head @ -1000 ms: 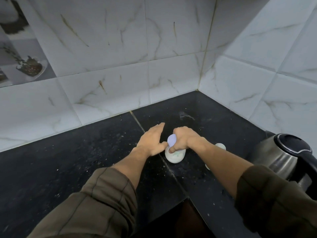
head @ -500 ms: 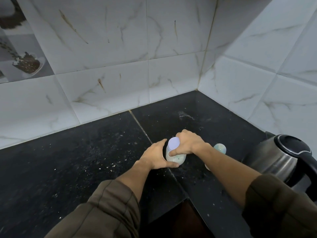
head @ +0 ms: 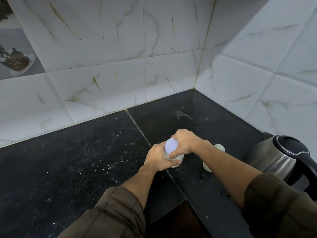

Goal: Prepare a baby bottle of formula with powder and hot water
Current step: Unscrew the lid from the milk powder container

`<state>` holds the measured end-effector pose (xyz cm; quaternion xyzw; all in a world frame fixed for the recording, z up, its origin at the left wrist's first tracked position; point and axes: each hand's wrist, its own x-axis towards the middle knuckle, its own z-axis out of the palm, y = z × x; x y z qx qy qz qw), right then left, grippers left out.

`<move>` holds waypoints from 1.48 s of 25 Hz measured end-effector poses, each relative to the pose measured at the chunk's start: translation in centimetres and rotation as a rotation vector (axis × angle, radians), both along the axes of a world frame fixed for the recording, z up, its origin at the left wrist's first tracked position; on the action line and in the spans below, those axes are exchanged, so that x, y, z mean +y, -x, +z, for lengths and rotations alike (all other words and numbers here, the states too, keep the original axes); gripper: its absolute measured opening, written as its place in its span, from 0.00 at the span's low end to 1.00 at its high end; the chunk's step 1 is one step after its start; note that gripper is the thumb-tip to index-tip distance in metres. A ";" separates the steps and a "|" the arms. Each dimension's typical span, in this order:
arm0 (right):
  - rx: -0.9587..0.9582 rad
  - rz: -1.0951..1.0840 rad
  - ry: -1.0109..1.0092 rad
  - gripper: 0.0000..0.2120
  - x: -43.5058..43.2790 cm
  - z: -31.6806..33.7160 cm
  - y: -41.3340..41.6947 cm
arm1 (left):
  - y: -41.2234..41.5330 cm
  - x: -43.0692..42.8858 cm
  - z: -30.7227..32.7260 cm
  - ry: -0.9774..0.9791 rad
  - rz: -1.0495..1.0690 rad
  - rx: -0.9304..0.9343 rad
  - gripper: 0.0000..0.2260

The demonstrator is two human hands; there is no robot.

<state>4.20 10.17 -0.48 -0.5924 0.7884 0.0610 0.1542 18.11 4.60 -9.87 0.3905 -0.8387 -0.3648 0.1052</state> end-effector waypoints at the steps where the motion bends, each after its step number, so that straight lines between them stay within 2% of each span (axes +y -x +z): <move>1: 0.004 0.021 -0.015 0.30 -0.1 0.2 0.0 | 0.0 0.0 0.1 0.018 -0.001 0.000 0.39; 5: 0.082 0.203 -0.137 0.31 -0.5 0.6 0.4 | 0.2 -0.4 0.6 0.051 -0.057 -0.042 0.34; 7: 0.087 0.261 -0.190 0.36 -0.5 0.4 0.5 | 0.3 -0.7 0.7 0.050 -0.055 -0.070 0.36; 9: 0.060 0.247 -0.201 0.47 -0.2 0.6 0.6 | 0.3 -1.0 0.6 0.054 -0.058 -0.068 0.39; 11: 0.033 0.140 -0.145 0.51 0.1 0.8 0.5 | 0.4 -1.1 0.7 0.065 -0.074 -0.069 0.38; 13: 0.081 0.028 -0.073 0.45 0.2 0.8 0.5 | 0.4 -1.1 0.7 0.073 -0.075 -0.082 0.36; 15: 0.096 -0.031 -0.049 0.35 0.2 0.9 0.3 | 0.4 -0.9 0.7 0.079 -0.075 -0.087 0.35; 17: 0.031 0.000 -0.059 0.27 0.3 1.1 0.1 | 0.4 -0.9 0.6 0.076 -0.076 -0.081 0.37; 18: -0.001 0.054 -0.100 0.26 0.4 1.2 0.2 | 0.4 -0.9 0.6 0.075 -0.075 -0.076 0.38; 21: -0.021 0.180 -0.208 0.42 0.7 2.0 0.2 | 0.5 -0.9 0.8 0.086 -0.073 -0.082 0.39; 24: -0.055 0.048 -0.109 0.49 0.4 1.8 0.6 | 0.4 -0.8 1.1 0.089 -0.082 -0.094 0.36; 26: 0.015 -0.040 -0.048 0.45 0.4 1.7 0.6 | 0.4 -0.7 1.3 0.098 -0.093 -0.103 0.33; 27: 0.041 -0.036 -0.037 0.39 0.4 1.7 0.6 | 0.4 -0.7 1.3 0.099 -0.095 -0.101 0.32; 29: -0.015 0.027 -0.048 0.25 0.3 1.9 0.5 | 0.5 -0.8 1.2 0.093 -0.091 -0.095 0.34; 30: -0.055 0.068 -0.083 0.22 0.3 2.1 0.6 | 0.5 -0.8 1.2 0.092 -0.092 -0.099 0.36; 32: -0.078 0.136 -0.163 0.32 0.2 2.6 0.5 | 0.5 -0.9 1.1 0.095 -0.090 -0.104 0.39; 34: -0.064 0.106 -0.147 0.40 0.2 2.6 0.2 | 0.5 -1.0 1.2 0.099 -0.096 -0.109 0.39; 35: -0.053 0.054 -0.126 0.42 0.2 2.4 0.2 | 0.5 -1.0 1.1 0.101 -0.100 -0.117 0.38; 37: -0.001 -0.023 -0.084 0.39 0.2 2.1 0.3 | 0.5 -0.9 1.2 0.101 -0.102 -0.127 0.36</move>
